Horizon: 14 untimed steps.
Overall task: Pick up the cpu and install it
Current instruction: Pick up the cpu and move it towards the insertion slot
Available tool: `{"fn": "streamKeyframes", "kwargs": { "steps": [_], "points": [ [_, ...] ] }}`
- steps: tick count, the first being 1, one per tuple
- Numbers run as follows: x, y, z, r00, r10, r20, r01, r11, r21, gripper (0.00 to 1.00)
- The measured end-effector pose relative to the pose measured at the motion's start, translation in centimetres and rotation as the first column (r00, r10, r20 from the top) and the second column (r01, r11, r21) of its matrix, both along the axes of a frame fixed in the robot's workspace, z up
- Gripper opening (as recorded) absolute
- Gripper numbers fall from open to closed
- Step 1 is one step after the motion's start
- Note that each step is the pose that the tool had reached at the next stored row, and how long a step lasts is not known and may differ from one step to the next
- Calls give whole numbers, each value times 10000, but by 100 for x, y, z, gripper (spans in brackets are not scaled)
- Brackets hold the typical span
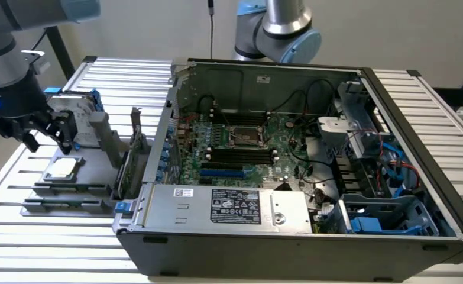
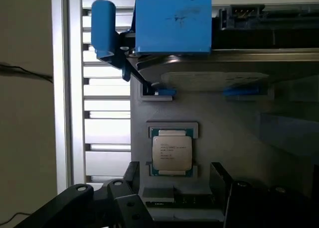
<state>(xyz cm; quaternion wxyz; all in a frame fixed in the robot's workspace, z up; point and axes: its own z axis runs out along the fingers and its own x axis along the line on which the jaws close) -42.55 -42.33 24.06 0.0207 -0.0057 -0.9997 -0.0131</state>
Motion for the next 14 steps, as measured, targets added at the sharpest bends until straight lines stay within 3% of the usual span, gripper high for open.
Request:
{"fn": "streamKeyframes", "kwargs": {
  "steps": [14],
  "points": [
    [8,-16,-255,10000,10,0,-10,10000,0,67]
  ]
}}
